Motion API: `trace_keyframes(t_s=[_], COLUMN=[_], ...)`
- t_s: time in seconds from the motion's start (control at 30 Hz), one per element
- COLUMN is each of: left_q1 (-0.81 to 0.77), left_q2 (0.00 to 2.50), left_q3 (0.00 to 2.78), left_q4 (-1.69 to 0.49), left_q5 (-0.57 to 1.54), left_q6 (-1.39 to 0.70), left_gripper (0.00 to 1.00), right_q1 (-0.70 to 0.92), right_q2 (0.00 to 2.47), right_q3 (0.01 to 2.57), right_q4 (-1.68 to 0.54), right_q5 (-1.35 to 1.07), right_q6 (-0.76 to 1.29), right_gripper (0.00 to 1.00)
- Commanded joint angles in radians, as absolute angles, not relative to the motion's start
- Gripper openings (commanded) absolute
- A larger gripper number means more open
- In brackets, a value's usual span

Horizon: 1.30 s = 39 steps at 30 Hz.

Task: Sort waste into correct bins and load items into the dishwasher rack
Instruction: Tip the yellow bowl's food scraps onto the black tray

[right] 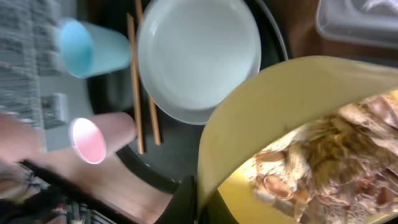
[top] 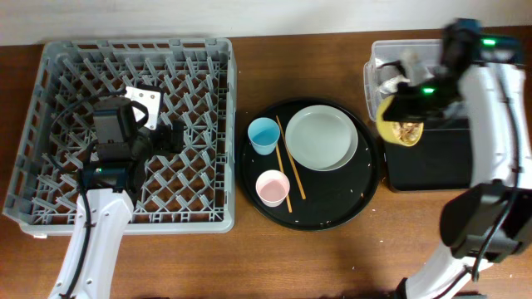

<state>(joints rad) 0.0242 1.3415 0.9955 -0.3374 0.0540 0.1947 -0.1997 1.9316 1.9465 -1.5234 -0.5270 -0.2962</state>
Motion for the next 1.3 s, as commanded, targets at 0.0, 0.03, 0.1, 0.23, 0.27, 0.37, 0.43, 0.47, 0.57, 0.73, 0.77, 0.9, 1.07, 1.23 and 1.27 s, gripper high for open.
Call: trace_keyframes(t_s=[0.0,0.03,0.1,0.23,0.27,0.37,0.43,0.47,0.57,0.73,0.77,0.9,1.07,1.23,1.27], left_q1=[0.027,0.027,0.027,0.027,0.027,0.027,0.027,0.027,0.027,0.027,0.027,0.027,0.027,0.027,0.027], left_q2=[1.347,1.347,1.347,1.347,1.347,1.347,1.347,1.347,1.347,1.347,1.347,1.347,1.347,1.347,1.347], left_q3=[1.013,1.013,1.013,1.013,1.013,1.013,1.013,1.013,1.013,1.013,1.013,1.013,1.013,1.013,1.013], left_q4=[-0.336,-0.336,-0.336,-0.336,-0.336,-0.336,-0.336,-0.336,-0.336,-0.339,-0.339,-0.339,-0.339,-0.339,-0.339], left_q5=[0.068,0.068,0.068,0.067,0.068,0.068,0.068,0.067,0.067,0.068,0.067,0.067,0.068,0.067,0.067], left_q6=[0.207,0.207,0.207,0.207,0.207,0.207,0.207,0.207,0.207,0.207,0.207,0.207,0.207,0.207,0.207], left_gripper=[1.0,1.0,1.0,1.0,1.0,1.0,1.0,1.0,1.0,1.0,1.0,1.0,1.0,1.0,1.0], right_q1=[-0.338,-0.376,-0.454,-0.586,-0.608,-0.696,-0.742,-0.755,-0.767,-0.766,-0.766,-0.766,-0.767,-0.689,-0.622], right_q2=[1.919,1.919,1.92,1.92,1.92,1.921,1.921,1.921,1.92,1.921,1.92,1.92,1.92,1.876,1.831], right_q3=[1.893,1.865,1.768,1.477,1.439,1.333,1.322,1.322,1.324,1.324,1.324,1.324,1.324,1.324,1.324], right_q4=[-1.521,-1.51,-1.461,-1.236,-1.206,-1.122,-1.118,-1.118,-1.113,-1.113,-1.113,-1.125,-1.125,-1.181,-1.19], right_q5=[-0.839,-0.883,-0.964,-1.127,-1.163,-1.262,-1.357,-1.414,-1.552,-1.552,-1.552,-1.552,-1.552,-1.375,-1.318], right_q6=[-0.562,-0.603,-0.674,-0.703,-0.703,-0.702,-0.702,-0.699,-0.582,-0.443,-0.402,-0.371,-0.215,-0.315,-0.329], right_gripper=[0.04,0.04,0.04,0.04,0.04,0.04,0.04,0.04,0.04,0.04,0.04,0.04,0.04,0.04,0.04])
